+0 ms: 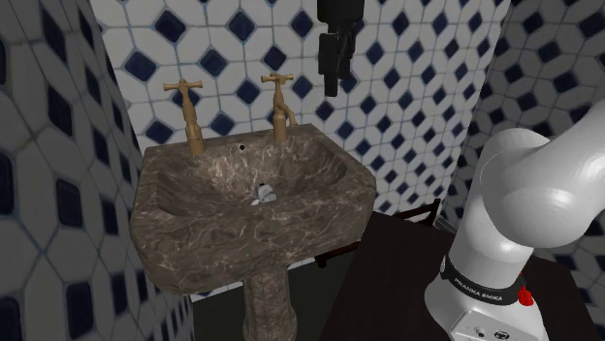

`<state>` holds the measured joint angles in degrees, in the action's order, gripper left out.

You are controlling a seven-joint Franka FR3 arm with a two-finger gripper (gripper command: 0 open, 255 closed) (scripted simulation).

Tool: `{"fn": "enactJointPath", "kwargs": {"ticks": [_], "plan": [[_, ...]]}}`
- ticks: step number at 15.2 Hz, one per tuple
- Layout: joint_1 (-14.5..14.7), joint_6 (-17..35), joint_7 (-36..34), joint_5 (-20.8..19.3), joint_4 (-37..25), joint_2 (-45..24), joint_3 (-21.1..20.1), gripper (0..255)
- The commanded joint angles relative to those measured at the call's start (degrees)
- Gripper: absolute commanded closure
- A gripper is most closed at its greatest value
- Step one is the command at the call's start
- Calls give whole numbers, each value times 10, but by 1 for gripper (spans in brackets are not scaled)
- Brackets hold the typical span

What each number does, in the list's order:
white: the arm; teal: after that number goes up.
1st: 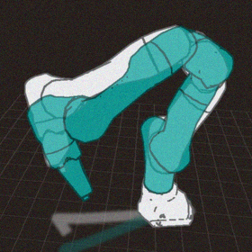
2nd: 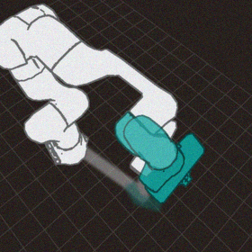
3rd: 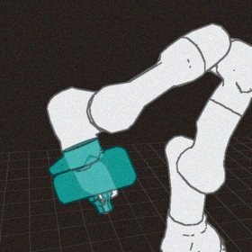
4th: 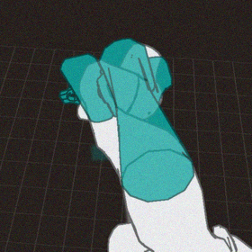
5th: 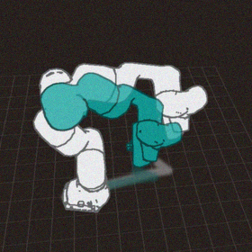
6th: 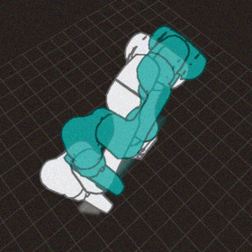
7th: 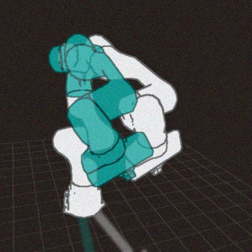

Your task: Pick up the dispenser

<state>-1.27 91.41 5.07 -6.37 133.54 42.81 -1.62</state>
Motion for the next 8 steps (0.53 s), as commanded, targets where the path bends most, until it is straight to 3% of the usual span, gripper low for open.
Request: {"fn": "enactJointPath", "kwargs": {"ticks": [1, 8], "plan": [[0, 0, 0, 0, 0, 0, 0, 0], [-18, 117, -18, -1, 10, -117, 22, 0]]}}
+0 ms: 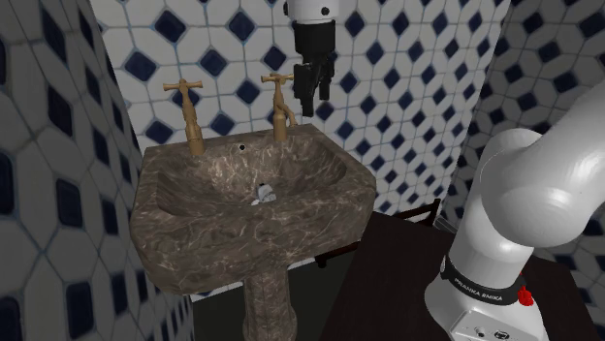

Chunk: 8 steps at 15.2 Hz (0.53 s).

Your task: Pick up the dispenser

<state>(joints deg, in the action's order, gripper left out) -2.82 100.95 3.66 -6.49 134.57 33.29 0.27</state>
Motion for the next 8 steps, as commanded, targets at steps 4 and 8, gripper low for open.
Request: {"fn": "enactJointPath", "kwargs": {"ticks": [4, 8], "plan": [[-11, 82, -11, 2, -10, -99, 15, 0], [-19, 135, -17, 8, -32, -182, 27, 0]]}}
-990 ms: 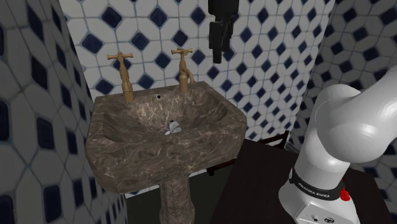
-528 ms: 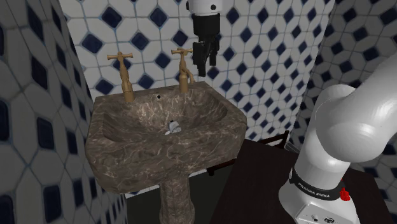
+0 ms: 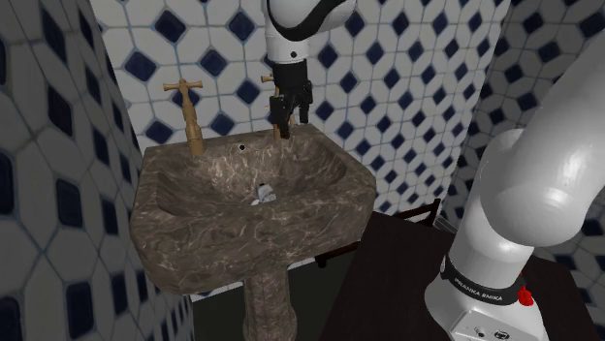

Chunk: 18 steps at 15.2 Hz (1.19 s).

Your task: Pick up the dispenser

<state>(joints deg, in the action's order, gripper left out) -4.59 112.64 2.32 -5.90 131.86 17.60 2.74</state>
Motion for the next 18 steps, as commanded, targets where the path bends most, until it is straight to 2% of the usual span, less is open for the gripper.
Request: {"fn": "enactJointPath", "kwargs": {"ticks": [1, 10, 18], "plan": [[-3, 31, -4, 4, -12, -46, 5, 0], [-20, 115, -3, 36, -108, -241, 26, 0], [-45, 146, 4, 77, -240, -419, 31, 0]]}}
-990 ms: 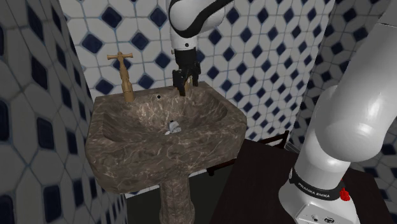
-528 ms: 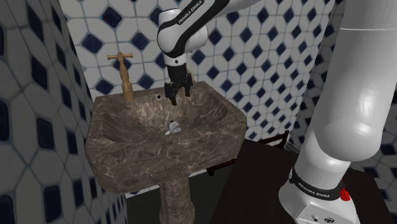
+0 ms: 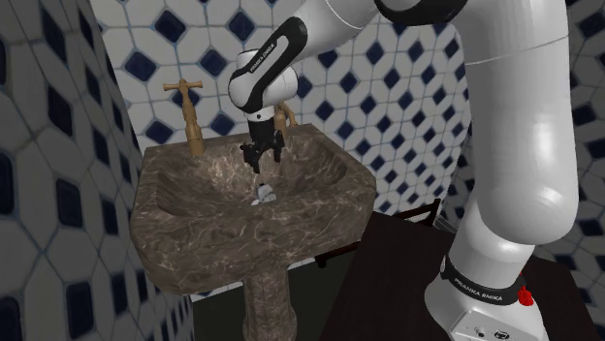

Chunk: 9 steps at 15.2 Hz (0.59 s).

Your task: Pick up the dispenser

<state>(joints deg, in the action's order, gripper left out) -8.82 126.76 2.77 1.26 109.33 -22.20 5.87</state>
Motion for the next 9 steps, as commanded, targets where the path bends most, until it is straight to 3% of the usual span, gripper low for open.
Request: {"fn": "enactJointPath", "kwargs": {"ticks": [1, 9], "plan": [[-6, 5, 0, 10, -34, -44, 0, 0], [-37, -11, -3, 42, -211, -219, -5, 0]]}}
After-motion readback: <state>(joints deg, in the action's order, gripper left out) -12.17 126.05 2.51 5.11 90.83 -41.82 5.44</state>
